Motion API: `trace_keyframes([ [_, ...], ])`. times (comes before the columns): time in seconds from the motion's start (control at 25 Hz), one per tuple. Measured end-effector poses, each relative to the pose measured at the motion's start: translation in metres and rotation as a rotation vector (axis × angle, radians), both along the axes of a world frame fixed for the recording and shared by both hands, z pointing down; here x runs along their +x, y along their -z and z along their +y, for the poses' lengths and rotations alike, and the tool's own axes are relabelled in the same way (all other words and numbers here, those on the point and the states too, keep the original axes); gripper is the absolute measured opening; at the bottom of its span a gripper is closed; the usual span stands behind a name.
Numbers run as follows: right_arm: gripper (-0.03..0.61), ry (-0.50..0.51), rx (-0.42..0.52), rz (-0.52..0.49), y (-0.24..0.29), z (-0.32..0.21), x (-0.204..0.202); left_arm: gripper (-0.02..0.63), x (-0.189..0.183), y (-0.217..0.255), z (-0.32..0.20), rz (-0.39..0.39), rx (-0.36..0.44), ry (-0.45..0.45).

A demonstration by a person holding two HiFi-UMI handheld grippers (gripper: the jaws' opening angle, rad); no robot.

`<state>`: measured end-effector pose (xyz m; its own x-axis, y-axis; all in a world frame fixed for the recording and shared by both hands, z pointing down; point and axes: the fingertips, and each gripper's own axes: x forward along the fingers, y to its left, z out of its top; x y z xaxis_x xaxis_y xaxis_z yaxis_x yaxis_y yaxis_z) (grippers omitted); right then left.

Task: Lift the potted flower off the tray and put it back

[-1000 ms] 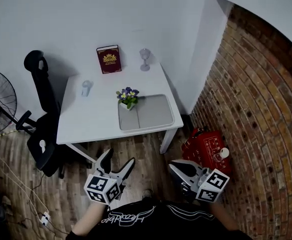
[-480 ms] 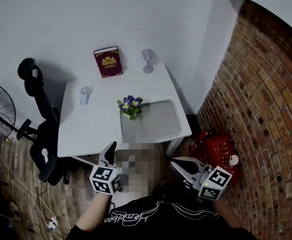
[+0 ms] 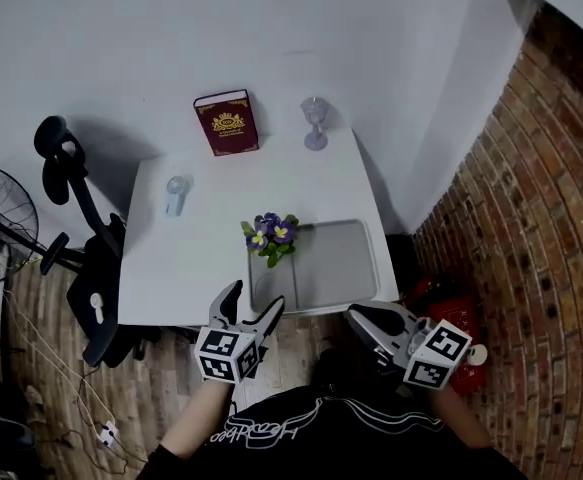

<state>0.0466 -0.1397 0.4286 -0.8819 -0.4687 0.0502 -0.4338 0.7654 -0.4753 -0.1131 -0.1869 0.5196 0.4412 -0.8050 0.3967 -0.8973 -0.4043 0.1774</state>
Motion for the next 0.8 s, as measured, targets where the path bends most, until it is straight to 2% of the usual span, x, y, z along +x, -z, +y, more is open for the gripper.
trace_keyframes([
  [0.36,0.002,0.104,0.009,0.015,0.003,-0.075,-0.009,0.380,-0.016,-0.040,-0.061,-0.140,-0.054,0.049],
  [0.56,0.002,0.166,0.023,0.030,0.000,-0.100,-0.014,0.380,-0.016,-0.064,-0.080,-0.240,-0.075,0.006],
  [0.8,0.002,0.207,0.025,0.058,-0.007,-0.128,-0.014,0.380,-0.017,-0.076,-0.104,-0.265,-0.058,-0.043],
])
